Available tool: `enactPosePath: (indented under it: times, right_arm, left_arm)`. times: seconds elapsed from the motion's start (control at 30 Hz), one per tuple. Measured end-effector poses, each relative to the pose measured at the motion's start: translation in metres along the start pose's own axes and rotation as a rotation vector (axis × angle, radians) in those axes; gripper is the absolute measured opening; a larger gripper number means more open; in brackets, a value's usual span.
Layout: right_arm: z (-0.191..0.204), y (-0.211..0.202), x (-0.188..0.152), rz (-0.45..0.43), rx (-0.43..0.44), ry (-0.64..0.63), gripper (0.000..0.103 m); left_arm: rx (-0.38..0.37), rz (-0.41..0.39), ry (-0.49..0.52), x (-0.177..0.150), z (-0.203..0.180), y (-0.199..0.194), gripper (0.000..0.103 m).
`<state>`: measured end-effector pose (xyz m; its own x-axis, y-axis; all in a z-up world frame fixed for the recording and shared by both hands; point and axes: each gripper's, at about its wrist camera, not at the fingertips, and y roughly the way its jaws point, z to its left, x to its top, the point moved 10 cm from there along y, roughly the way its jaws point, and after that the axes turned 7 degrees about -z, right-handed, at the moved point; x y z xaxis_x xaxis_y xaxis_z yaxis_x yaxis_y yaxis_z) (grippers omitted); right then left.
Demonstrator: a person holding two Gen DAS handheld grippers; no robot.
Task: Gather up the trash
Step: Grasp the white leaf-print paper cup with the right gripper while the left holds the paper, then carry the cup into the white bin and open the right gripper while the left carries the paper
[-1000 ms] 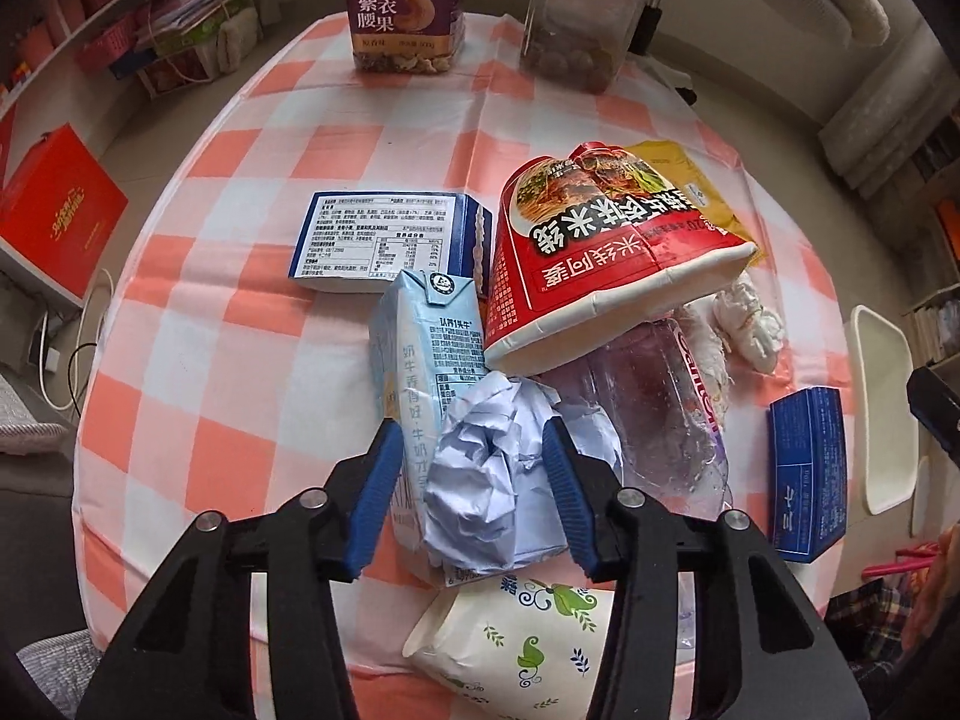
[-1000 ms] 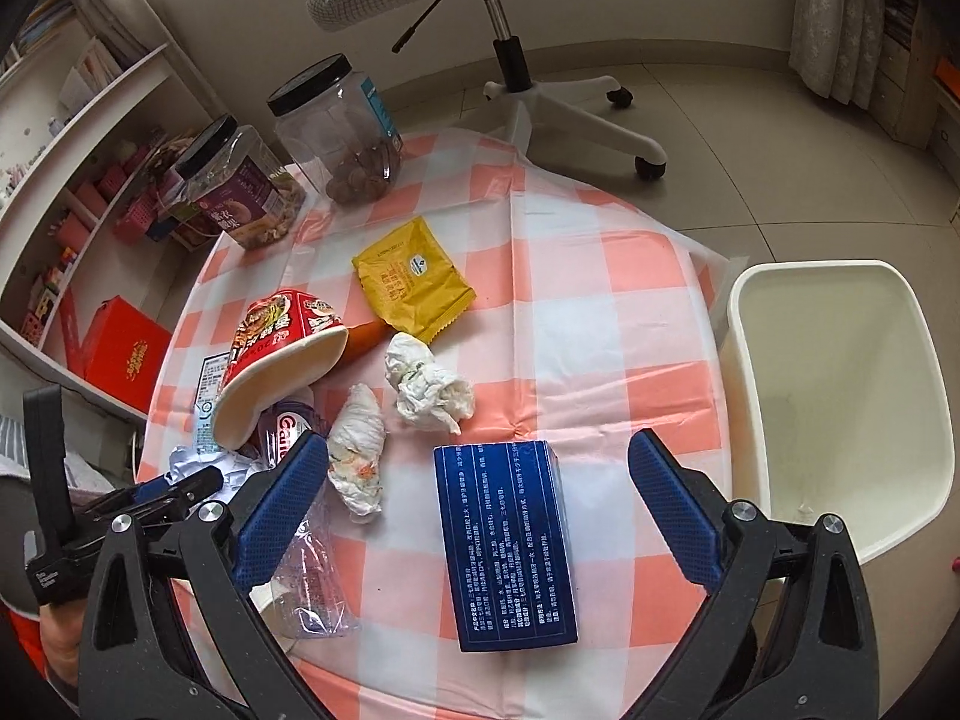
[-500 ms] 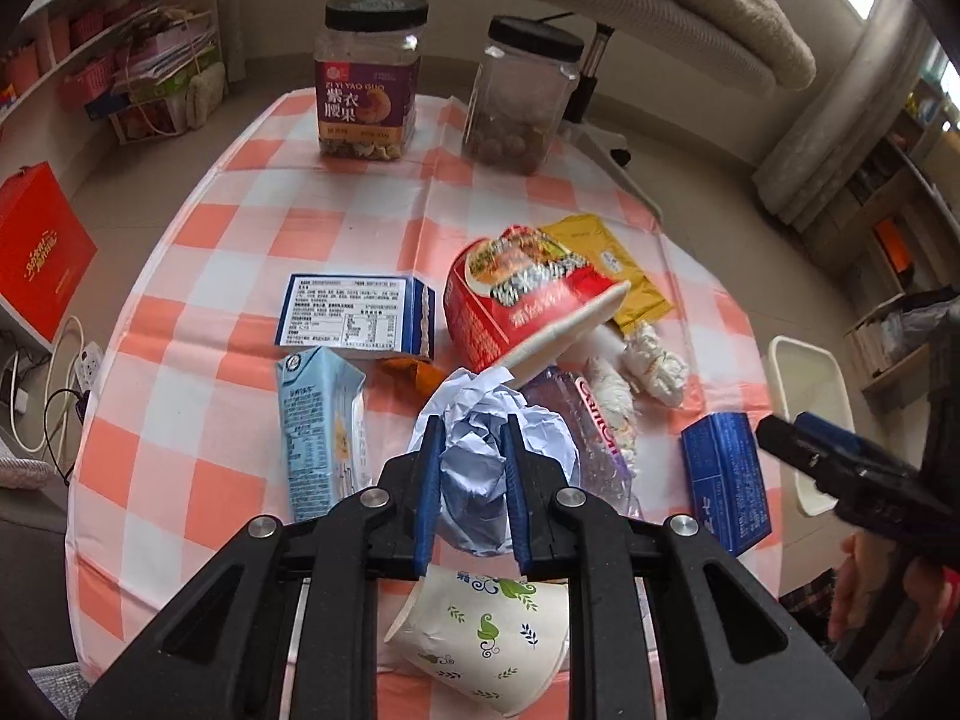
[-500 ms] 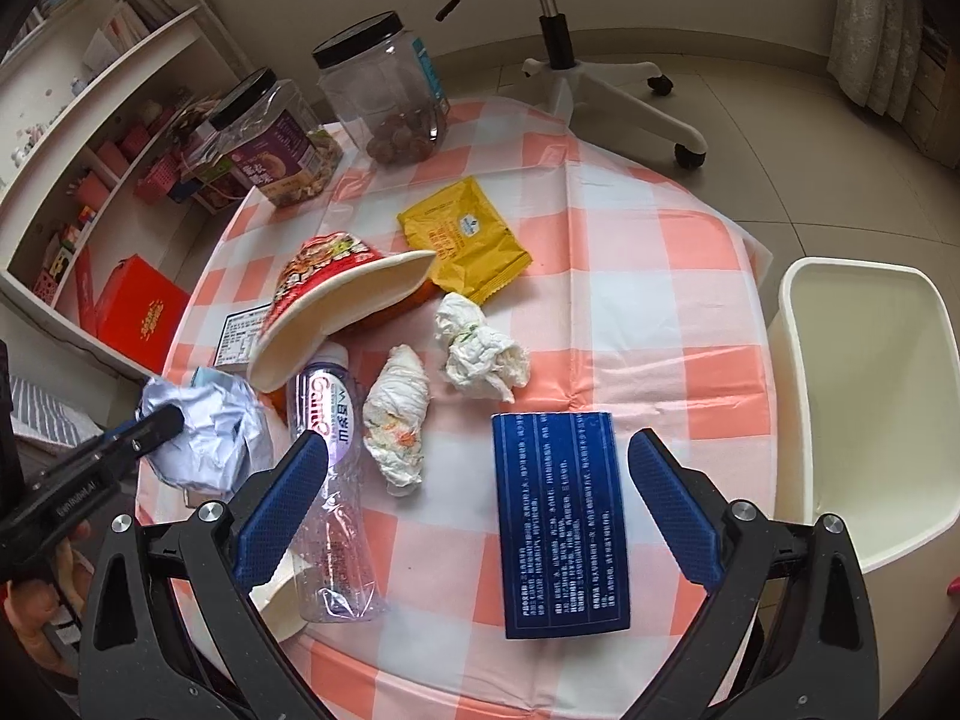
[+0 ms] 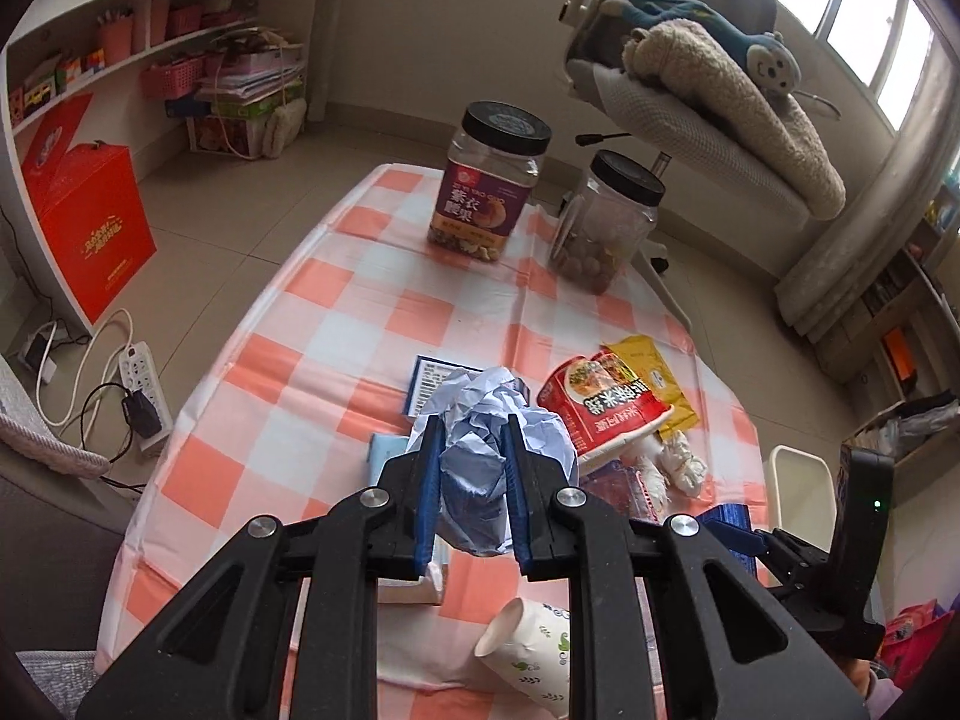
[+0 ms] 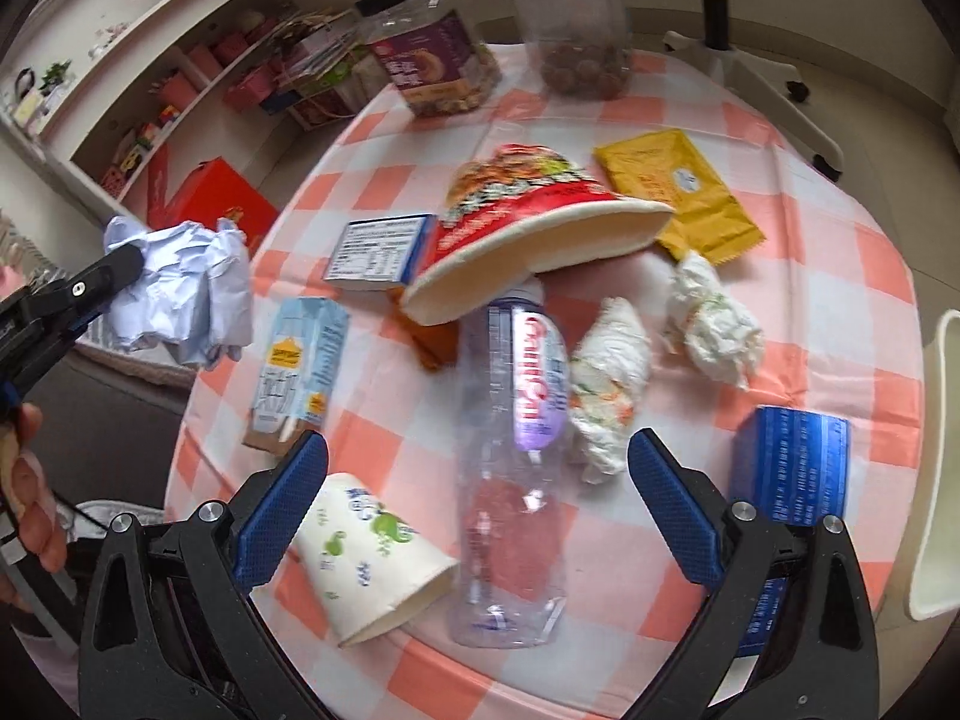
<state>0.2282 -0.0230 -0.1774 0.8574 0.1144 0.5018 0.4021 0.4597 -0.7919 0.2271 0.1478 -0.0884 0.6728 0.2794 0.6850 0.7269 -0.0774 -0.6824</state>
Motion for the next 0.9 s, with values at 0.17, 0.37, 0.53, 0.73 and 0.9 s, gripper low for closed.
enactPosePath:
  times: [0.17,0.37,0.53,0.73,0.9]
  right_arm:
    - [0.067,0.021,-0.034,0.132,0.087,-0.268,0.096]
    - [0.084,0.061,-0.083,0.26,-0.015,-0.479,0.096]
    - [0.083,0.067,-0.077,0.208,-0.077,-0.524,0.071]
    - [0.078,0.058,-0.055,0.162,-0.054,-0.413,0.062]
    - [0.072,0.037,-0.028,0.065,-0.039,-0.344,0.062]
  left_arm:
    - [0.034,-0.012,-0.068,0.004,0.035,-0.01,0.02]
    - [0.052,-0.026,-0.097,0.005,0.059,-0.02,0.02]
    - [0.055,-0.018,-0.092,0.0,0.063,-0.022,0.02]
    - [0.065,-0.006,-0.089,-0.005,0.065,-0.019,0.02]
    - [0.059,-0.004,-0.074,-0.007,0.058,-0.017,0.02]
